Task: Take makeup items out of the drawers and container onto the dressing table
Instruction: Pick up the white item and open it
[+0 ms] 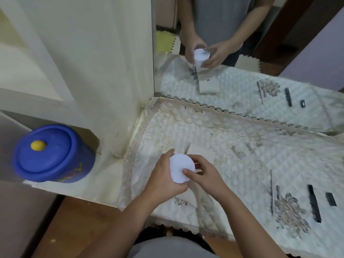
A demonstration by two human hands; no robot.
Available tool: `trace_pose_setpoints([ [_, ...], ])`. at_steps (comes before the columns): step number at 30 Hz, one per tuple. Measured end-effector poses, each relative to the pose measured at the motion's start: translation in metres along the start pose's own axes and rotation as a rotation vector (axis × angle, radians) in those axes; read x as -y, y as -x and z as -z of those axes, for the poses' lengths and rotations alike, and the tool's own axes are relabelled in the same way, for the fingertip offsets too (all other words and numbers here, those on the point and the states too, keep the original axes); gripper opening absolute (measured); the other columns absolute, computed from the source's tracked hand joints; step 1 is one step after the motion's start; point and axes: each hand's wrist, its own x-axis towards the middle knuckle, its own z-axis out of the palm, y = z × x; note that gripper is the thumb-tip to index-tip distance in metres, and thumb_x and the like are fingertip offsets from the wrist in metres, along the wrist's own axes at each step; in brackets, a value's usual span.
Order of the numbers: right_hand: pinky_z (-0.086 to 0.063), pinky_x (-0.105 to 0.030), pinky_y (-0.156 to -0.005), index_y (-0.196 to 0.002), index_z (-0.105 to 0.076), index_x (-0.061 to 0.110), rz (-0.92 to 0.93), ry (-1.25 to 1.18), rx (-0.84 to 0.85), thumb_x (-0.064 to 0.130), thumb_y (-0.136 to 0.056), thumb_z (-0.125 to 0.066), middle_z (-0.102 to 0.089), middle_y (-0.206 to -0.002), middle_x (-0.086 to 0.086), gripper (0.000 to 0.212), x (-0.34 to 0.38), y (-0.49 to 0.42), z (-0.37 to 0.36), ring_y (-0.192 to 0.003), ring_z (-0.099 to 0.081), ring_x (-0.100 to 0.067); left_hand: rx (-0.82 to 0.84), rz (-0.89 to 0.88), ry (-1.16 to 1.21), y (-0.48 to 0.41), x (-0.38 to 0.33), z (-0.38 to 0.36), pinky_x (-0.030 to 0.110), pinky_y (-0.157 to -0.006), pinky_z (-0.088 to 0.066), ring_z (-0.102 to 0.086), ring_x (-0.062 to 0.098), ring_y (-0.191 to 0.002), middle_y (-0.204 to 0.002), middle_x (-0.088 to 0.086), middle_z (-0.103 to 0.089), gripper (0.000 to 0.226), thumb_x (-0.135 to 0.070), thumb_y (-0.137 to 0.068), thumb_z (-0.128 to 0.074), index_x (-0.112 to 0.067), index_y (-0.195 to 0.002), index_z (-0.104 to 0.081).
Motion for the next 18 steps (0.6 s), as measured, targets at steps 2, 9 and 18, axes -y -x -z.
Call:
trace_pose_setpoints([
  [2,-0.044,-0.015,-0.075,-0.113,-0.056,0.028,-0.027,0.015,0.018,0.043,-0.066,-0.071,-0.060,-0.115,0.012,0.051,-0.001,0.004,0.012,-0.101,-0.057,-0.002,-0.016,-0.003,0.004,0.002,-0.009,-0.005,0.032,-0.099,-0.043,-0.039,0.015,-0.125,-0.137,-0.005,-0.037,0.094,-0.032,-0.062,-0.077,-0.026,-0.137,-0.021],
  [9,-0.044,-0.018,-0.077,-0.112,-0.051,0.041,-0.080,0.077,0.143,0.055,-0.048,-0.073,-0.054,-0.118,0.016,0.070,-0.002,0.020,0.047,-0.105,-0.052,-0.001,0.007,-0.016,0.029,0.003,-0.032,-0.029,0.037,-0.097,-0.047,-0.046,0.014,-0.117,-0.126,-0.006,-0.047,0.088,-0.039,-0.051,-0.084,-0.024,-0.123,-0.035],
  [18,-0.047,-0.021,-0.075,-0.119,-0.049,0.031,-0.044,0.170,0.085,0.043,-0.058,-0.077,-0.057,-0.111,0.015,0.068,-0.013,0.034,0.070,-0.099,-0.056,-0.005,0.081,-0.061,-0.022,0.011,-0.046,-0.053,0.024,-0.096,-0.036,-0.037,0.004,-0.113,-0.118,-0.016,-0.039,0.097,-0.034,-0.054,-0.085,-0.020,-0.133,-0.031],
])
